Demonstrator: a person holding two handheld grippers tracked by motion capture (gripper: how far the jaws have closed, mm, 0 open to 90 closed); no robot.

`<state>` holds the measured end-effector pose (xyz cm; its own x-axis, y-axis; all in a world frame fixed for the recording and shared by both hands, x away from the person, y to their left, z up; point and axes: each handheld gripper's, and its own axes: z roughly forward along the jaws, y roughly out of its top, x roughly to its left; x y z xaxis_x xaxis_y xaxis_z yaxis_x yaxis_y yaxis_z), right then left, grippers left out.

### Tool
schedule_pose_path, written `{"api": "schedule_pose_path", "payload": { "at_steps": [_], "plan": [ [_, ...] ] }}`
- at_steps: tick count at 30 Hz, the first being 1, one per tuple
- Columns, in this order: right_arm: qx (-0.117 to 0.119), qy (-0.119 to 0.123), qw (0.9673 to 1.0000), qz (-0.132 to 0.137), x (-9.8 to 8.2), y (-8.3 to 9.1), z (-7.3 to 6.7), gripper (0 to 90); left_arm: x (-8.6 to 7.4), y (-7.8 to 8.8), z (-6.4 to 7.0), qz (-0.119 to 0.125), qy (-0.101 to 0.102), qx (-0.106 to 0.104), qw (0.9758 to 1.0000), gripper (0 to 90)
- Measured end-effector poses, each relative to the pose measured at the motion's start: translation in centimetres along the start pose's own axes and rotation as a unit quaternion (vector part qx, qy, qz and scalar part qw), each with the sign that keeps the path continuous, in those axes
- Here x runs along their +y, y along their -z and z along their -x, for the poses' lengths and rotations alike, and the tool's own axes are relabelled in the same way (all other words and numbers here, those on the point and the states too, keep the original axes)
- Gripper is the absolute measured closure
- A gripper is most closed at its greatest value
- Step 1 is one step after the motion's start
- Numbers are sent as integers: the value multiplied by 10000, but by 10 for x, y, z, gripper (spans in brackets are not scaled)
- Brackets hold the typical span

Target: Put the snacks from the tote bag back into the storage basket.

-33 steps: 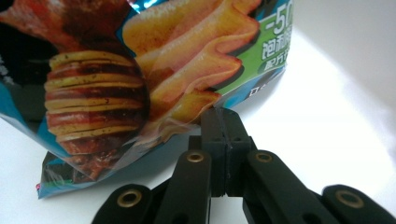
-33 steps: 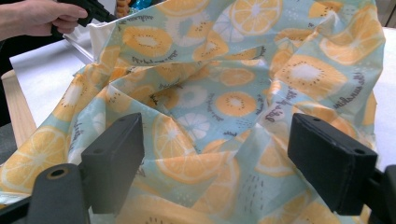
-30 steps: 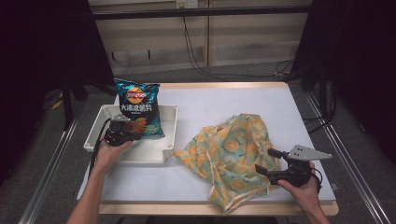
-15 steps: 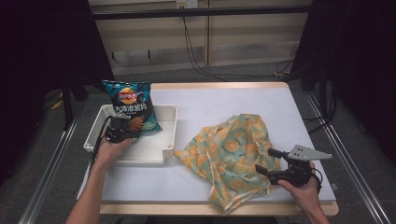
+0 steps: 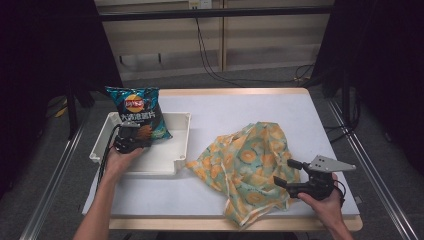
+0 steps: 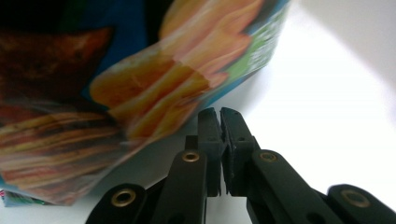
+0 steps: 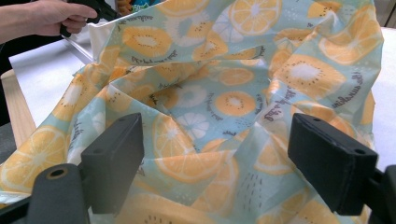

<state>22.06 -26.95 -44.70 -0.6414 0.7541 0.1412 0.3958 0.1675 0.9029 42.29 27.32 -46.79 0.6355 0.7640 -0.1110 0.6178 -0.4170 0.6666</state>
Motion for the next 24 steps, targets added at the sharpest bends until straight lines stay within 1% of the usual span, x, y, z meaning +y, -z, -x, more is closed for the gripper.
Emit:
{"api": "schedule_pose_path", "payload": {
  "at_steps": [1, 4, 5, 7, 8, 9, 10, 11, 12, 14, 15, 17, 18, 19, 21, 22, 23, 24],
  "plan": [
    [-3, -2, 10000, 1, 0, 0, 0, 181, 0, 1, 2, 52, -10, 11, 10000, 868],
    [2, -13, 10000, -13, 0, -1, -1, 181, -2, 4, 6, 152, -63, -107, 9998, 851],
    [6, -12, 10000, -23, 0, -1, -1, 181, -3, 5, 8, 180, -101, -79, 9998, 844],
    [-7, -7, 10000, -23, 0, -1, -1, 181, -5, 7, 10, 216, -88, -116, 9997, 830],
    [-9, -3, 10000, -23, 0, -1, -1, 181, -6, 8, 10, 298, -70, -143, 9994, 817],
    [-9, -1, 10000, -15, 0, -1, -1, 181, -7, 10, 11, 367, -52, -190, 9991, 795],
    [-7, -15, 10000, -4, 0, 0, -1, 181, -9, 12, 14, 439, -7, -188, 9989, 760],
    [-9, -10, 10000, -5, 0, 0, -1, 181, -10, 15, 17, 529, -38, -118, 9985, 717],
    [-10, -3, 10000, -2, 0, 0, 0, 181, -11, 16, 19, 600, -42, -106, 9981, 684],
    [-12, -19, 10000, 0, 0, 0, 0, 180, -14, 21, 23, 798, -39, -139, 9967, 641],
    [-18, -10, 10000, -1, 0, 0, 0, 181, -16, 23, 26, 887, -40, -78, 9960, 610],
    [-10, -22, 10000, -10, 0, 0, -1, 180, -17, 28, 31, 1005, -34, -124, 9949, 543],
    [-13, -19, 10000, -16, -1, 0, -1, 180, -18, 31, 35, 1098, 11, -85, 9939, 501],
    [-10, -14, 10000, -18, -1, 0, -1, 180, -19, 32, 37, 1151, -8, -80, 9933, 459],
    [-20, 0, 10000, -16, -1, 0, -1, 180, -21, 37, 43, 1303, 1, -104, 9914, 404],
    [-17, -5, 10000, -15, -1, 0, -1, 180, -22, 39, 45, 1323, -58, -49, 9912, 379],
    [-8, -10, 10000, -18, -1, 0, -2, 181, -23, 41, 48, 1353, -79, -55, 9908, 363],
    [-14, -23, 10000, -14, -1, 1, -2, 180, -23, 43, 50, 1363, -143, -55, 9905, 346]
  ]
}}
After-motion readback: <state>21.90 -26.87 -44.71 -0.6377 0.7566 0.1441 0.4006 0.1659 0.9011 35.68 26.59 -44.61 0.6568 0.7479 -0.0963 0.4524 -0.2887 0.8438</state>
